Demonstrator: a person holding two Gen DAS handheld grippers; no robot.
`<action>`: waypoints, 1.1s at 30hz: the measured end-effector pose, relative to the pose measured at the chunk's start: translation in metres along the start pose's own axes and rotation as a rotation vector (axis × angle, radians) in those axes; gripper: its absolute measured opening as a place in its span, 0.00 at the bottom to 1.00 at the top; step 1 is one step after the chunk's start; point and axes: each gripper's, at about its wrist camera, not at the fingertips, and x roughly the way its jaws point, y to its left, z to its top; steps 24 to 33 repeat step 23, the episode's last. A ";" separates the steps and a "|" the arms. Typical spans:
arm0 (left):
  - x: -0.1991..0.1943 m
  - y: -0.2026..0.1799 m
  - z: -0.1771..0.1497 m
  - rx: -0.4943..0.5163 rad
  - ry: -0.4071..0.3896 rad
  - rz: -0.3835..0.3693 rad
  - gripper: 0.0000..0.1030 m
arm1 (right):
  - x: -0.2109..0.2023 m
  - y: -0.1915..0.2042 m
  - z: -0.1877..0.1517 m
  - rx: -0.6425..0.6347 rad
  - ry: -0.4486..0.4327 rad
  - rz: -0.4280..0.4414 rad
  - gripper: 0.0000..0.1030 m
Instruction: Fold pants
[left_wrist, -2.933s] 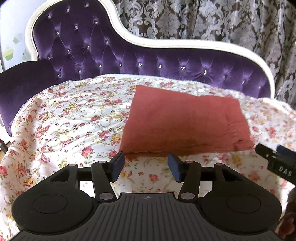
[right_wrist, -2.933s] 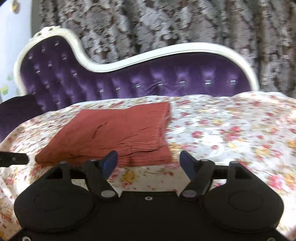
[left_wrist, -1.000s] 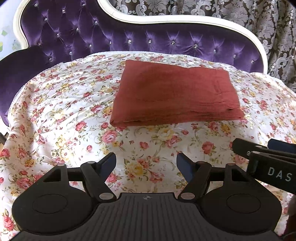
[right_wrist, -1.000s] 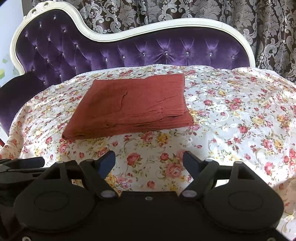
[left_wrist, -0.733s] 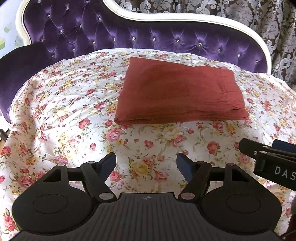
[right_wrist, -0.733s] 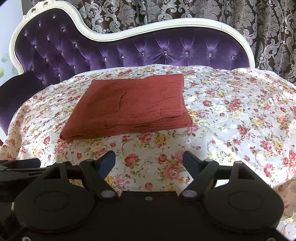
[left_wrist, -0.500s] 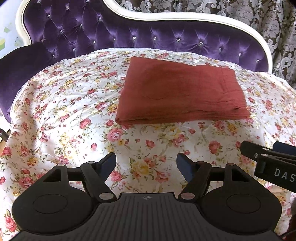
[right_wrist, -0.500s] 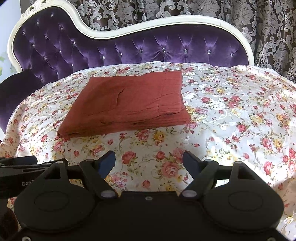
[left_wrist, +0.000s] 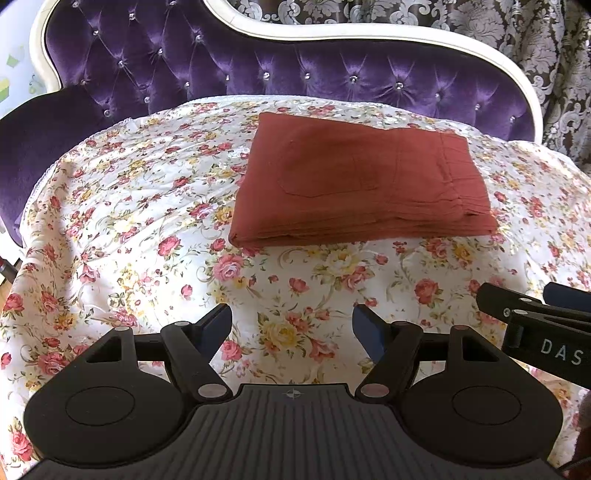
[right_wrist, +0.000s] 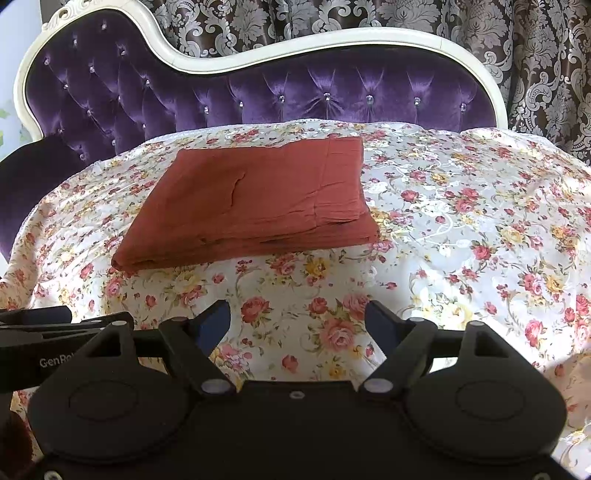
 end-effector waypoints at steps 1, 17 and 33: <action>0.000 0.000 0.000 0.002 0.001 0.000 0.69 | 0.000 0.000 0.000 -0.001 0.003 -0.001 0.79; 0.005 -0.003 -0.001 0.008 0.014 0.010 0.69 | 0.005 -0.005 -0.001 0.000 0.026 -0.015 0.79; 0.006 -0.007 0.000 0.017 0.013 0.014 0.69 | 0.006 -0.007 -0.001 0.006 0.031 -0.017 0.79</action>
